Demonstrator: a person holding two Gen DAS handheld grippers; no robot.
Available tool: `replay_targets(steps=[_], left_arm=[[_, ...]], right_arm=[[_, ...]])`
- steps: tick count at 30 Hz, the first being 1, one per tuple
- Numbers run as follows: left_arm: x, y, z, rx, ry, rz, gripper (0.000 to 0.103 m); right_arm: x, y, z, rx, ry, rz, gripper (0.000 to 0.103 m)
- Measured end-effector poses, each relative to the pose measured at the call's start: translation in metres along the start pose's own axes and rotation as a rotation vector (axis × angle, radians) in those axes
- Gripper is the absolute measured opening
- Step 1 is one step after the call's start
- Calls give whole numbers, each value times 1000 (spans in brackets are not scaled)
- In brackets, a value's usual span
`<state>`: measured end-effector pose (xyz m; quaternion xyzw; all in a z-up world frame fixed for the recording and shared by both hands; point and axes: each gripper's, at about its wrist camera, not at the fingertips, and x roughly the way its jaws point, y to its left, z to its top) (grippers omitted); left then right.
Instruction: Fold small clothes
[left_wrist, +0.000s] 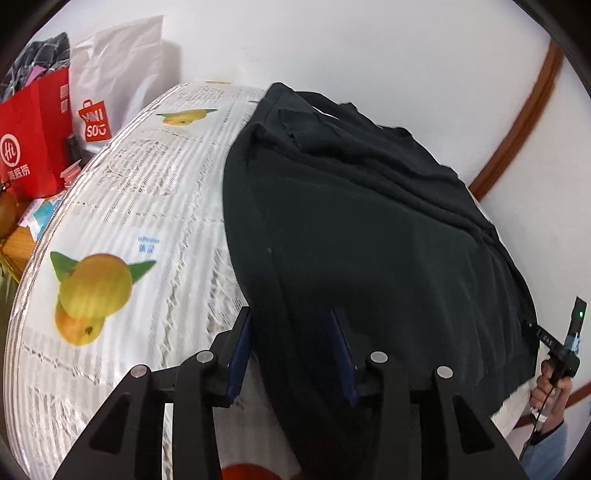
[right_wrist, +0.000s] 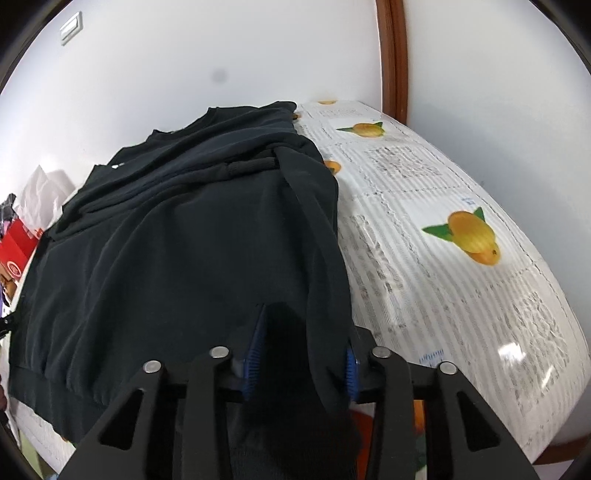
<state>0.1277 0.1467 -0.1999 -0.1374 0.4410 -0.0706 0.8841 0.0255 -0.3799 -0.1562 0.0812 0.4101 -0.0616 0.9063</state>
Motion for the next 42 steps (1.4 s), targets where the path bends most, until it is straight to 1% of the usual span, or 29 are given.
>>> replay_targets(steps=[3, 5, 8, 9, 10, 11, 12, 13, 15, 19, 22, 24, 26, 30, 34, 38, 42], left_arm=[[-7, -8, -11, 40, 31, -17, 38], [-10, -12, -16, 43, 40, -23, 37], [-9, -16, -17, 44, 23, -15, 36], [-8, -17, -17, 42, 18, -12, 31], [-6, -17, -15, 39, 15, -4, 25], [-5, -18, -15, 38, 18, 1, 11], [-3, -18, -14, 35, 29, -6, 8], [-3, -17, -14, 25, 24, -10, 8], [-10, -16, -15, 12, 18, -20, 8], [-35, -13, -16, 23, -24, -60, 7], [-51, -10, -10, 16, -49, -102, 7], [-63, -9, -3, 10, -79, -133, 7], [-71, -11, 10, 21, -116, -143, 7], [-85, -12, 37, 24, -179, -148, 7], [-90, -12, 64, 18, -231, -146, 7], [-83, -18, 91, 17, -249, -124, 7], [-71, -28, 117, 41, -262, -68, 7]], right_arm=[[-4, 2, -6, -12, -2, 26, 39], [-4, 5, -8, -19, -7, 15, 40], [-1, 11, -5, -24, -8, 11, 40], [0, 14, -4, -32, -4, 11, 38], [1, 17, -2, -44, -1, 9, 29], [1, 20, -1, -59, 0, 1, 14], [-1, 21, -1, -69, -2, -3, 14], [-5, 22, -1, -75, -12, -6, 11], [-16, 20, -4, -84, -38, -6, 10], [-44, 11, -5, -50, -71, 57, 10], [-60, 14, -2, -50, -104, 71, 10], [-70, 16, 4, -40, -130, 89, 10], [-78, 19, 13, -32, -158, 105, 9], [-90, 25, 39, -21, -206, 124, 9], [-92, 26, 68, -1, -242, 135, 9], [-83, 29, 99, 12, -248, 144, 9], [-68, 39, 125, -7, -250, 127, 9]])
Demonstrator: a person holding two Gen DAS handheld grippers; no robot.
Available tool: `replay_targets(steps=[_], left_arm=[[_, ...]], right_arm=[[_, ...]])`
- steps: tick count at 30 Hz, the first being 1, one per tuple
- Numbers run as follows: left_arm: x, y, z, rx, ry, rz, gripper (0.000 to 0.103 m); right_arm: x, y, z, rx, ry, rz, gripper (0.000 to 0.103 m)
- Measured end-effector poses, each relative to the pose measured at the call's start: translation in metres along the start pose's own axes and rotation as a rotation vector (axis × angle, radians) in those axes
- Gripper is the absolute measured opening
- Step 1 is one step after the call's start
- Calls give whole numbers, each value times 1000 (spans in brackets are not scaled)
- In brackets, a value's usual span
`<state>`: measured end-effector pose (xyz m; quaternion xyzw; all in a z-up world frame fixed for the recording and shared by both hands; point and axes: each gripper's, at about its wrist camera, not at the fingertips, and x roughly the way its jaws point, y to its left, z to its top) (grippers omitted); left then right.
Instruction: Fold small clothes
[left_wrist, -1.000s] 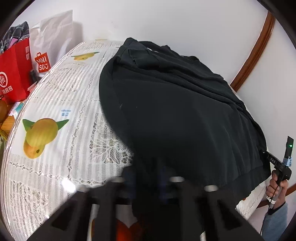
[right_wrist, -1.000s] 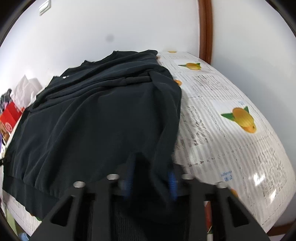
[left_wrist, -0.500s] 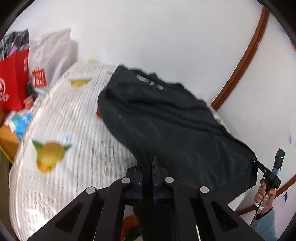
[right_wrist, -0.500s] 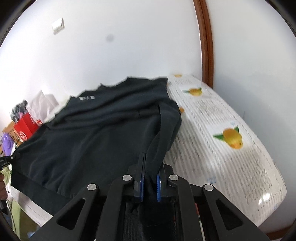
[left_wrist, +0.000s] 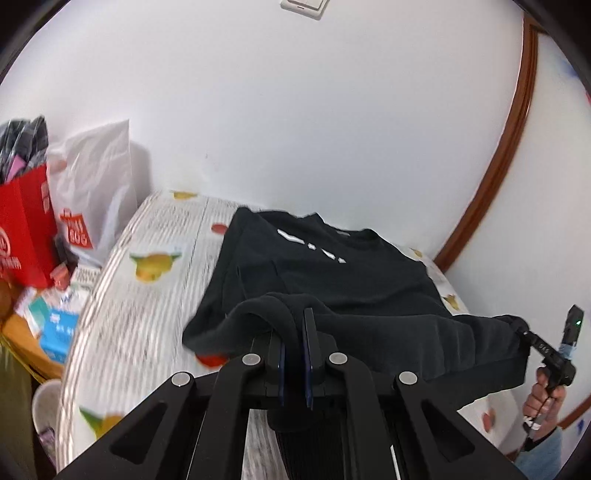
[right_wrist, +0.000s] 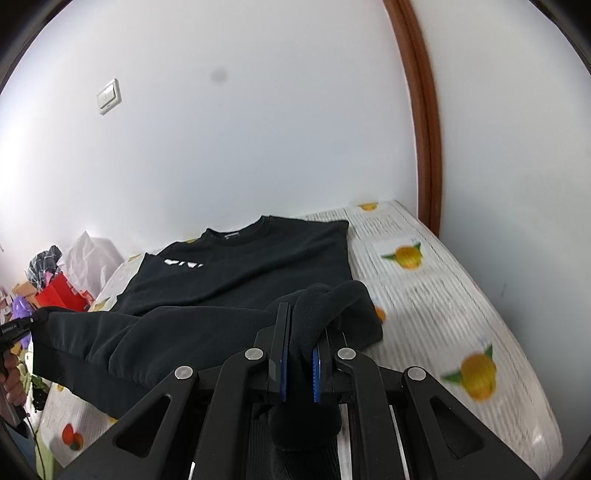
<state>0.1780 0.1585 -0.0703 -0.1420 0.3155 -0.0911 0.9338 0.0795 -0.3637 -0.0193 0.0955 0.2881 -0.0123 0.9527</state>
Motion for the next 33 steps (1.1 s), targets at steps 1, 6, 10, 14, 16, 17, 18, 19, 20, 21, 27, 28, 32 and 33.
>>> replay_targets(steps=[1, 6, 10, 14, 16, 17, 18, 19, 20, 21, 27, 28, 32, 33], left_arm=[[8, -1, 8, 7, -1, 20, 7], [42, -4, 29, 13, 16, 60, 7], [76, -4, 44, 33, 43, 100, 7], [110, -3, 52, 52, 71, 135, 7], [126, -2, 55, 57, 87, 145, 7], [133, -1, 56, 60, 97, 152, 8], [141, 0, 56, 65, 108, 162, 8], [150, 2, 56, 69, 123, 172, 8], [158, 3, 56, 71, 139, 180, 8], [165, 5, 55, 69, 147, 187, 8], [192, 15, 43, 66, 189, 218, 11], [195, 15, 41, 73, 191, 228, 11], [200, 13, 36, 105, 193, 254, 13], [200, 10, 34, 119, 190, 263, 14]], right_arm=[[9, 1, 7, -5, 2, -3, 9], [47, 1, 28, -4, 23, -15, 9], [80, 3, 36, -9, 49, -26, 9], [119, 4, 40, -14, 88, -45, 9], [138, 2, 40, -10, 109, -49, 9], [145, 1, 40, -9, 118, -52, 9], [155, 0, 40, -10, 130, -57, 9], [164, -1, 39, -14, 143, -68, 9], [170, -1, 38, -17, 151, -75, 9], [178, -2, 36, -18, 164, -84, 9], [203, -7, 29, -26, 226, -115, 10], [205, -6, 28, -38, 231, -122, 11], [205, 0, 26, -89, 231, -158, 12], [204, 1, 25, -104, 226, -166, 13]])
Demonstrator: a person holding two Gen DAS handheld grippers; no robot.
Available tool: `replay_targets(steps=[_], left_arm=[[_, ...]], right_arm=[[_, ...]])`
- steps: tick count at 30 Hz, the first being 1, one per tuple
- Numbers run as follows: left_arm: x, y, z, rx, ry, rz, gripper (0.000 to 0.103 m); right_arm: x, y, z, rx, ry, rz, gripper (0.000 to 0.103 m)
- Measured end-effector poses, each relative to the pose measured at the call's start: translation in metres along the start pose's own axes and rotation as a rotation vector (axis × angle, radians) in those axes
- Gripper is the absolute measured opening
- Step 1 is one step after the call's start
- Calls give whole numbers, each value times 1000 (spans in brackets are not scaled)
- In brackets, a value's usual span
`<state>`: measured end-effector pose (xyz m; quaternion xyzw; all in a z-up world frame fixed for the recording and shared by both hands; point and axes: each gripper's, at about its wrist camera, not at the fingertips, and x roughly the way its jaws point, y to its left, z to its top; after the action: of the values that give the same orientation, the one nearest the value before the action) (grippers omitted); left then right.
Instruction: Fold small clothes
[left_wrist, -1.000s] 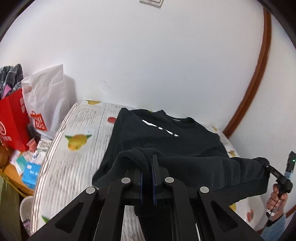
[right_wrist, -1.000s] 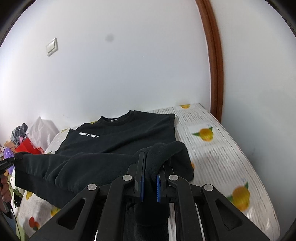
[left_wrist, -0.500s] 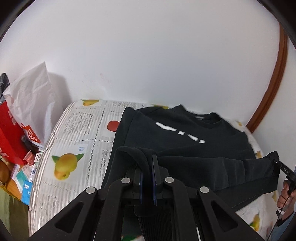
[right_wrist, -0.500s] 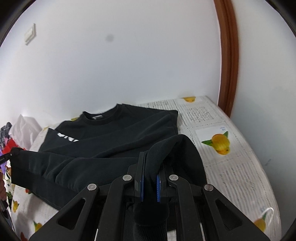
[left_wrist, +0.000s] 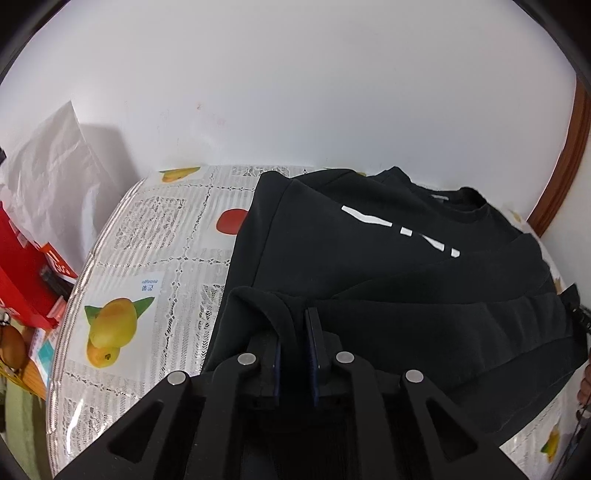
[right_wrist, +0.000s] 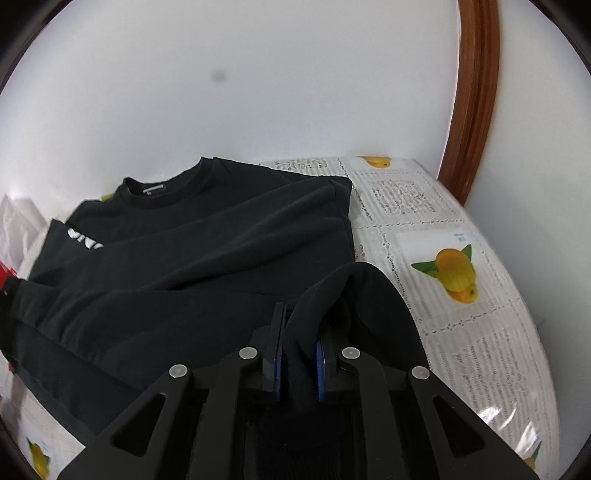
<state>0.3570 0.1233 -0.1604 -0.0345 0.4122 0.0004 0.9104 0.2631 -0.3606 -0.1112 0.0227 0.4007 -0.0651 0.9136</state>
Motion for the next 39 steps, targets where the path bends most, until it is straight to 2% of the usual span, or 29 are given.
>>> replay_targets(steps=[5, 8, 13, 21, 28, 39], left_arm=[[2, -8, -10, 49, -38, 54, 18], [5, -7, -17, 54, -59, 65, 21], [6, -3, -25, 44, -83, 62, 25], [8, 1, -27, 15, -91, 52, 32], [9, -5, -28, 43, -94, 96, 33], [10, -1, -27, 21, -85, 70, 33]], right_arm=[[1, 3, -9, -23, -20, -50, 24], [3, 2, -16, -9, -38, -61, 26], [3, 8, -22, -24, -60, -104, 28], [7, 7, -22, -9, -45, -97, 29], [8, 10, -23, -18, -40, -118, 30], [10, 11, -25, -21, -37, -124, 30]])
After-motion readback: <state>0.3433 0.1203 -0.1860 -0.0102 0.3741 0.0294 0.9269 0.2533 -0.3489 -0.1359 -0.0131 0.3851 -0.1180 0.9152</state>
